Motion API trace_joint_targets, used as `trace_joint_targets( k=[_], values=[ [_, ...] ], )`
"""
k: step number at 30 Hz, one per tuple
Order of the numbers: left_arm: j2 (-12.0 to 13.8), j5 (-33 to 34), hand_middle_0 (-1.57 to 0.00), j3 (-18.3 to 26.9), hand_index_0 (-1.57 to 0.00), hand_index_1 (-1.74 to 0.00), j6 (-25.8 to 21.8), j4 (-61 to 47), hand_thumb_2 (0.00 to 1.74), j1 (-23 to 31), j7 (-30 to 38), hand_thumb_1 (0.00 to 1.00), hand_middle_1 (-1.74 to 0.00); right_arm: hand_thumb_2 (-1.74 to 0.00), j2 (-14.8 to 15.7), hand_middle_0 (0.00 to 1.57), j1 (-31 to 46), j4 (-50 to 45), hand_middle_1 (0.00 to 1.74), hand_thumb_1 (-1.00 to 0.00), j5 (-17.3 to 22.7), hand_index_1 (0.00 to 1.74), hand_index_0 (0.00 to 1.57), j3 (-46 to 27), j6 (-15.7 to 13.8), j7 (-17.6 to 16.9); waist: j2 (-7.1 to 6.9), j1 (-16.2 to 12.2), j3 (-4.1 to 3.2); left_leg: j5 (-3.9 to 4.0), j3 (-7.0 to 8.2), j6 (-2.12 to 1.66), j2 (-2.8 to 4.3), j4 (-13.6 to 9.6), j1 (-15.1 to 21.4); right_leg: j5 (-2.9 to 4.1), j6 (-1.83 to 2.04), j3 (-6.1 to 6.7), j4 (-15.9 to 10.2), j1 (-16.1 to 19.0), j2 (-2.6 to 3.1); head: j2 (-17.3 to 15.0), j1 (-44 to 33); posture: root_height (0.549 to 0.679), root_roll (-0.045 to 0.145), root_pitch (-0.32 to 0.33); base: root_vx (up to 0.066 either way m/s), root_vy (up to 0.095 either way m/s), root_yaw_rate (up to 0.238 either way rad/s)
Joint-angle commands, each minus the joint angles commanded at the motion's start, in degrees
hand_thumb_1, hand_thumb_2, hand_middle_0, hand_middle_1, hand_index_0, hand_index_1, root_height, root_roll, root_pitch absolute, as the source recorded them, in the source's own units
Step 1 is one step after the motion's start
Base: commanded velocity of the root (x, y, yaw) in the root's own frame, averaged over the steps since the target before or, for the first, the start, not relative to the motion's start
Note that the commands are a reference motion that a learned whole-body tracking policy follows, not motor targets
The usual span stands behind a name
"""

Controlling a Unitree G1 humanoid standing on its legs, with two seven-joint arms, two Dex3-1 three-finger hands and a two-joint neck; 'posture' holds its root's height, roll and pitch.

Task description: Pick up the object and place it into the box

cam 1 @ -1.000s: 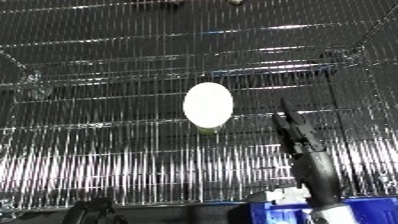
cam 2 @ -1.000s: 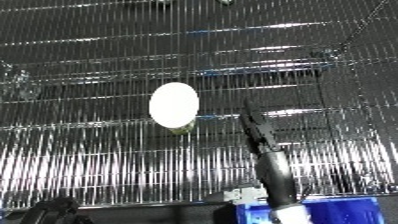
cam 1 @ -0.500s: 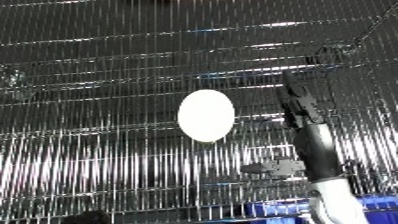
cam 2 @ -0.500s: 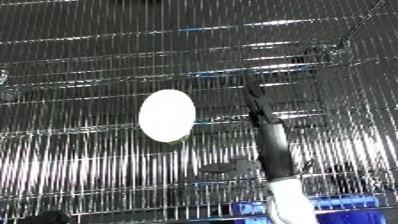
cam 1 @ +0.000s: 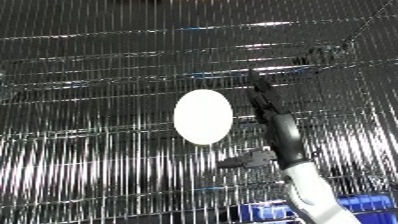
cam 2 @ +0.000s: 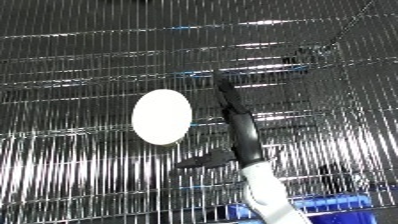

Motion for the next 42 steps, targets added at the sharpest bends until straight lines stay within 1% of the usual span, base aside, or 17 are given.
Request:
trace_joint_targets(
  k=[4,8,13,19,22,25,29,33,35,38,39,40,42],
  values=[
    [-0.45,0.00,-1.57,-0.66,-1.57,-1.74,-0.20,-0.13,1.74,-0.09,0.43,1.00,-1.74,0.00,1.20,0.00,-2.10,1.37,0.00,0.00,0.21,0.00,0.00,1.13,0.10,0.55,0.45,0.62,0.00,-0.04,-0.06,0.07,-0.23,0.31,-0.82,-0.04,-0.09,-0.10,0.10,-0.60,-0.11,1.13,1.41,0.577,0.048,0.206,0.015,0.017,0.044],
    [-0.64,-0.18,-1.57,-1.09,-1.57,-1.74,-0.44,-0.18,1.74,-0.12,0.54,1.00,-1.74,-0.35,2.13,0.31,-3.99,2.20,0.35,-0.20,0.88,0.35,0.31,2.09,0.12,1.25,0.80,1.13,0.00,0.03,-0.10,0.16,-0.49,0.36,-1.21,-0.06,-0.18,-0.27,0.10,-0.87,-0.25,1.12,2.29,0.577,0.049,0.211,0.014,0.015,0.029],
    [-0.51,-0.70,-1.57,-1.41,-1.57,-1.74,-0.55,-0.47,1.74,-0.03,0.55,1.00,-1.74,-0.78,2.97,0.71,-5.53,2.72,0.78,-0.45,1.76,0.78,0.71,2.68,0.14,1.24,1.18,1.52,0.00,0.20,-0.12,0.15,-0.60,0.42,-1.66,-0.20,-0.33,-0.28,0.26,-1.18,-0.41,1.24,2.90,0.576,0.051,0.216,0.007,0.007,0.028],
    [-0.44,-0.86,-1.57,-1.32,-1.57,-1.74,-0.67,-0.53,1.74,0.23,0.17,1.00,-1.74,-1.30,3.27,1.18,-5.90,3.07,1.30,-0.75,1.33,1.30,1.18,2.69,1.09,0.45,1.21,1.64,0.00,0.40,-0.06,0.22,-0.53,0.23,-1.69,-0.19,-0.51,-0.41,0.10,-1.16,-0.32,1.77,2.70,0.577,0.052,0.219,-0.014,-0.012,0.012],
    [-0.42,-0.66,-1.57,-1.23,-1.57,-1.74,-0.72,-0.57,1.74,0.43,0.02,1.00,-1.74,-1.30,2.96,1.18,-5.31,3.19,1.30,-0.75,1.56,1.30,1.18,2.52,0.81,-0.38,1.06,1.45,0.00,0.61,-0.03,0.21,-0.44,-0.38,-1.09,-0.06,-0.52,-0.49,-0.26,-0.67,-0.24,2.22,2.57,0.579,0.052,0.217,-0.029,-0.041,-0.007],
    [-0.18,-0.56,-1.57,-1.09,-1.57,-1.74,-1.03,-0.53,1.74,0.77,-0.36,1.00,-1.74,-1.30,2.54,1.18,-4.31,3.05,1.30,-0.75,2.00,1.30,1.18,2.01,-0.49,-0.87,0.87,1.13,0.00,0.82,-0.08,0.07,-0.35,-1.01,-0.34,0.11,-0.50,-0.52,-0.75,0.03,-0.08,2.38,2.33,0.582,0.052,0.213,-0.038,-0.055,-0.026],
    [0.08,-0.35,-1.57,-0.68,-1.57,-1.74,-1.61,-0.52,1.74,1.36,-0.37,1.00,-1.74,-1.30,2.30,1.18,-2.30,0.90,1.30,-0.75,1.49,1.30,1.18,0.72,-2.24,-1.68,0.48,0.41,0.00,1.22,-0.14,-0.27,-0.04,-2.46,1.22,0.21,-0.46,-0.45,-1.74,1.49,0.15,2.92,1.32,0.586,0.052,0.205,-0.042,-0.053,-0.085],
    [0.41,0.01,-1.57,0.34,-1.57,-1.74,-2.32,-0.70,1.74,2.52,-0.50,1.00,-1.74,-1.30,1.89,1.18,1.69,-4.35,1.30,-0.75,0.67,1.30,1.18,-1.43,-3.66,-2.42,-0.20,-0.87,0.00,1.81,-0.09,-0.61,0.49,-4.45,3.10,0.36,-0.46,-0.24,-2.94,3.12,0.67,2.83,-0.01,0.592,0.052,0.196,-0.064,-0.060,-0.130],
    [0.48,0.25,-1.57,1.04,-1.57,-1.74,-2.54,-0.78,1.74,3.10,-0.49,1.00,-1.74,-1.30,1.69,1.18,4.37,-7.51,1.30,-0.75,0.25,1.30,1.18,-2.66,-4.14,-2.14,-0.68,-1.73,0.00,2.19,-0.04,-0.84,0.86,-5.58,4.11,0.53,-0.44,-0.03,-3.75,4.04,0.99,2.44,-1.08,0.595,0.052,0.192,-0.070,-0.056,-0.168],
    [0.36,0.68,-1.57,2.11,-1.57,-1.74,-2.93,-0.58,1.74,3.75,-0.41,1.00,-1.74,-1.30,1.61,1.18,8.69,-11.91,1.30,-0.75,-0.98,1.30,1.18,-4.29,-4.73,-1.35,-1.50,-3.17,0.00,2.98,0.03,-1.32,1.56,-7.75,5.93,0.98,-0.31,0.40,-5.43,5.75,1.45,1.74,-2.27,0.601,0.052,0.185,-0.078,-0.057,-0.212],
    [0.36,0.68,-1.57,2.11,-1.57,-1.74,-2.93,-0.58,1.74,3.75,-0.41,1.00,-1.74,-1.30,1.61,1.18,8.69,-11.91,1.30,-0.75,-0.98,1.30,1.18,-4.29,-4.73,-1.35,-1.50,-3.17,0.00,2.98,0.03,-1.32,1.56,-7.75,5.93,0.98,-0.31,0.40,-5.43,5.75,1.45,1.74,-2.27,0.601,0.052,0.185,-0.078,-0.055,-0.221],
    [0.15,1.07,-1.57,2.78,-1.57,-1.74,-3.17,-0.31,1.74,4.04,-0.40,1.00,-1.74,-1.30,1.67,1.18,11.37,-14.24,1.30,-0.75,-1.79,1.30,1.18,-5.21,-5.42,-1.02,-2.01,-4.09,0.00,3.62,0.07,-1.65,2.04,-9.36,7.20,1.40,-0.16,0.69,-6.77,6.98,1.68,1.30,-2.83,0.606,0.052,0.180,-0.082,-0.057,-0.210],
    [-0.04,1.45,-1.57,3.41,-1.57,-1.74,-3.36,-0.03,1.74,4.29,-0.53,1.00,-1.74,-1.30,1.72,1.18,13.68,-16.10,1.30,-0.75,-2.20,1.30,1.18,-6.08,-6.34,-0.84,-2.46,-4.91,0.00,4.17,0.10,-1.98,2.50,-10.81,8.39,1.86,0.02,0.96,-8.15,8.16,1.83,0.76,-3.31,0.609,0.052,0.176,-0.082,-0.060,-0.205]
  ],
)
